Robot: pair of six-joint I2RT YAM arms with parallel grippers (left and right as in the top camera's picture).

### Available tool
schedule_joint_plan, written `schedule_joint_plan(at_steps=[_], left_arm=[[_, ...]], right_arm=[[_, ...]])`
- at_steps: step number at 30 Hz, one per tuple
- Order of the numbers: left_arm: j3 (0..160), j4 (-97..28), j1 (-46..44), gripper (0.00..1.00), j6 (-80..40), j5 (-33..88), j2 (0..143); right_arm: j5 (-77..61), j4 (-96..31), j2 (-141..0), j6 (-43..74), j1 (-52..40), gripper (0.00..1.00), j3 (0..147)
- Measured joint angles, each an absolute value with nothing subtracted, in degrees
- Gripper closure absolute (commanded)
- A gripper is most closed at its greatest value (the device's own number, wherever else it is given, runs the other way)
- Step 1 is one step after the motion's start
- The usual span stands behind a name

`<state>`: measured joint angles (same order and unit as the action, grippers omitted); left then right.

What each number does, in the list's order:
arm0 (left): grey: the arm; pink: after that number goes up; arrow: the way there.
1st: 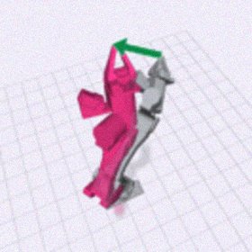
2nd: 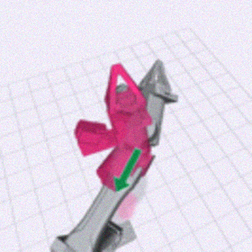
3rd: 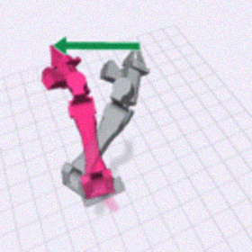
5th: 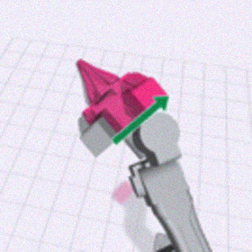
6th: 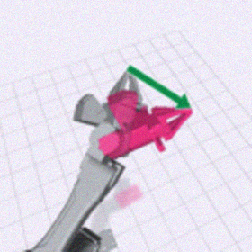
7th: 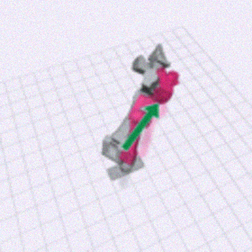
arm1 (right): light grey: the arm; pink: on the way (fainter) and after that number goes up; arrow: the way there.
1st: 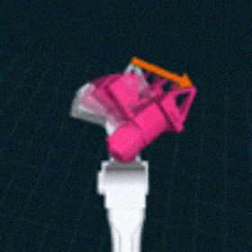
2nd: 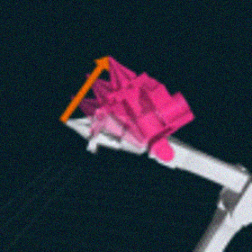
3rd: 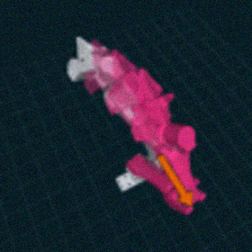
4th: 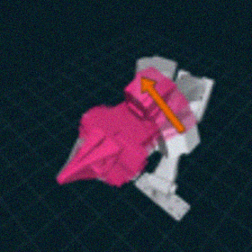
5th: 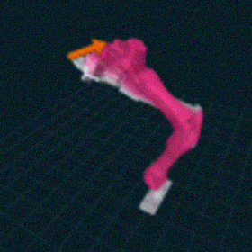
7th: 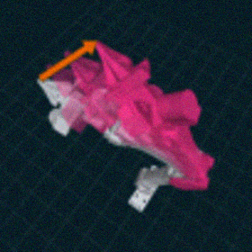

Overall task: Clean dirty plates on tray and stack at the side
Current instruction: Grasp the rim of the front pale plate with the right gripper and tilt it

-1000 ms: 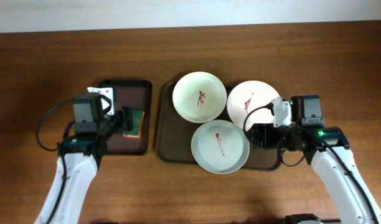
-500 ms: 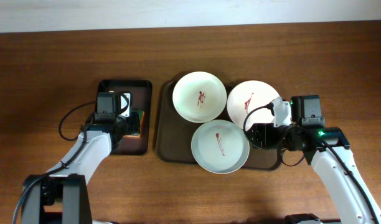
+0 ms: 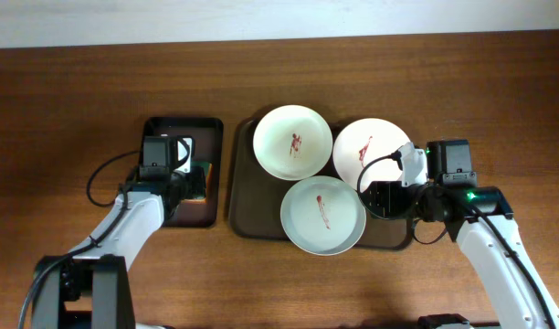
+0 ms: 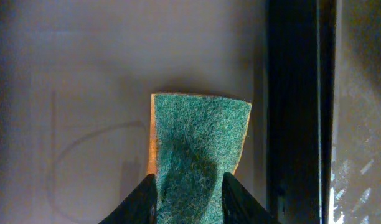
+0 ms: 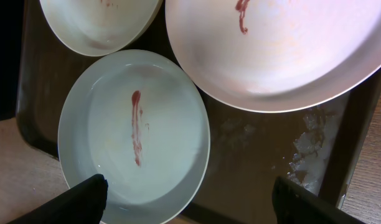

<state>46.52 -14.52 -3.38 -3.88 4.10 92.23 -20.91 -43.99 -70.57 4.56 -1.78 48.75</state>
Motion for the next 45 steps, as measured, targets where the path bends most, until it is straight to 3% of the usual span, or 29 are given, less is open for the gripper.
schedule_joint_plan(at_steps=[2, 3, 5, 11, 16, 20, 23, 24, 28, 33, 40, 45], left_arm=[[46.52, -14.52, -3.38, 0.69, -3.9, 4.12, 93.08], [46.52, -14.5, -3.38, 0.75, -3.9, 4.12, 93.58], [46.52, -14.28, -3.38, 1.0, -3.99, 4.14, 94.41], [46.52, -13.47, -3.38, 1.0, -3.49, 4.34, 95.29], [46.78, -19.16, -3.38, 1.0, -3.49, 4.29, 91.77], [46.81, -21.43, -3.38, 1.0, -3.49, 4.32, 84.55], [46.81, -22.02, -3.38, 1.0, -3.95, 4.32, 84.53], [46.81, -22.09, -3.38, 1.0, -4.14, 4.32, 84.53], [46.81, -22.13, -3.38, 1.0, -4.14, 4.32, 84.53], [46.81, -22.09, -3.38, 1.0, -4.16, 4.32, 84.53], [46.81, -21.67, -3.38, 1.0, -4.16, 4.32, 84.53], [46.83, -13.69, -3.38, 1.0, -4.16, 4.32, 84.27]], right_arm=[[-20.91, -43.97, -70.57, 4.54, -1.78, 0.15, 48.75], [-20.91, -43.99, -70.57, 4.56, -1.78, 0.15, 48.75], [-20.91, -43.99, -70.57, 4.58, -1.78, 0.15, 48.75], [-20.88, -43.99, -70.57, 4.56, -1.78, 0.16, 48.75], [-20.84, -45.58, -70.57, 4.45, -1.78, 0.39, 48.75], [-20.86, -45.87, -72.42, 4.64, -1.78, 0.46, 48.75], [-20.86, -45.8, -78.39, 4.67, -1.78, 0.55, 48.77], [-21.12, -44.8, -83.26, 4.69, -1.78, 0.66, 48.77], [-22.52, -41.93, -92.73, 4.47, -1.78, 0.83, 48.77], [-25.85, -39.75, -97.12, 4.75, -1.78, 0.96, 48.84], [-27.77, -39.53, -97.23, 5.13, -1.78, 0.96, 50.11], [-27.77, -40.58, -97.23, 5.15, -1.8, 0.96, 53.06]])
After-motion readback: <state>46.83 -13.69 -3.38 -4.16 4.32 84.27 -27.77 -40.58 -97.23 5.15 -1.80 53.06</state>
